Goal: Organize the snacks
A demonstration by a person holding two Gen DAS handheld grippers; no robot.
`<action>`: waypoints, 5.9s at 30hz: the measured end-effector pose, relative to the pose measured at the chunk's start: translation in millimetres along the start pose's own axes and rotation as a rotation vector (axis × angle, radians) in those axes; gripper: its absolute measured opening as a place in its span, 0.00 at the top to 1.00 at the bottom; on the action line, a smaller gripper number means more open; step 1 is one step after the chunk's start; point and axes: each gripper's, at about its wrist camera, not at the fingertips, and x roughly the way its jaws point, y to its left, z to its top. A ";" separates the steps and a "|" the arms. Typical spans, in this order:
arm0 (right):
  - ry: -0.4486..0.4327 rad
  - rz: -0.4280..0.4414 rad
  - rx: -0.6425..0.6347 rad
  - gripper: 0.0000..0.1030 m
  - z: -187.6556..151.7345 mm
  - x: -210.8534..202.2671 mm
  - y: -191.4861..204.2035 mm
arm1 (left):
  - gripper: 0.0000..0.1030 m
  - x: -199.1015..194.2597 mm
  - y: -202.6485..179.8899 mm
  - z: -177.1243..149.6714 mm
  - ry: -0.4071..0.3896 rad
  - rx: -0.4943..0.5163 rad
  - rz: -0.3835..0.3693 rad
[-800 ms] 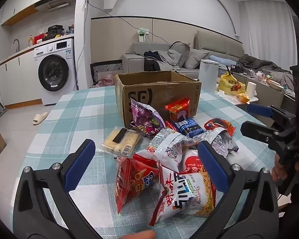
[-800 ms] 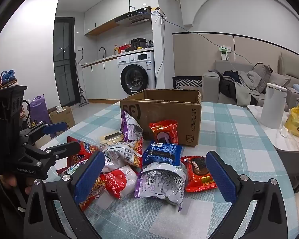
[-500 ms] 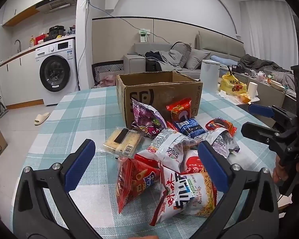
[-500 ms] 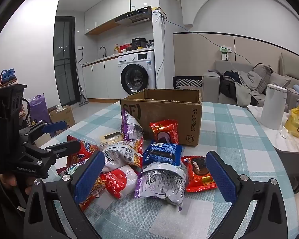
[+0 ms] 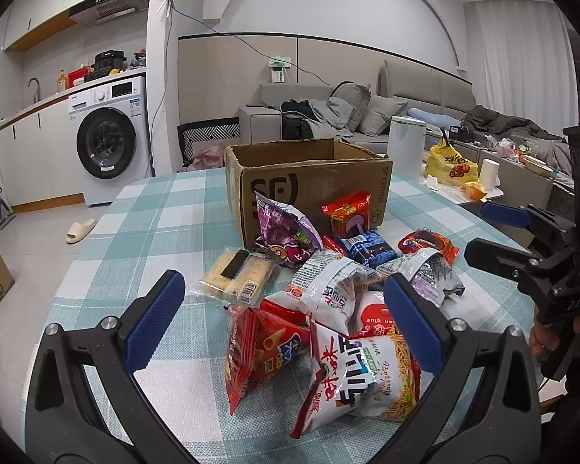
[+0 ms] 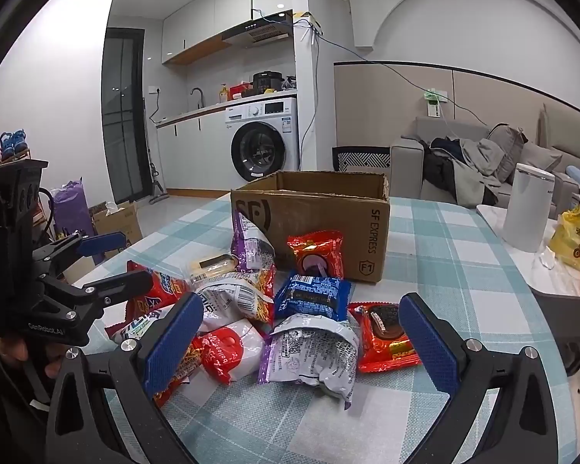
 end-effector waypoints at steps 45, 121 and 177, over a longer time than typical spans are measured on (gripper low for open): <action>0.043 -0.019 0.001 0.00 -0.1 3.7 1.6 | 0.00 8.3 4.8 -1.0 0.024 -0.020 0.021; 0.424 0.032 0.198 0.15 -11.3 77.2 -20.8 | 0.08 71.4 50.5 -23.1 0.392 -0.189 0.002; 0.210 0.094 0.170 0.52 38.4 21.6 -15.3 | 0.55 21.3 22.3 47.1 0.144 -0.127 -0.032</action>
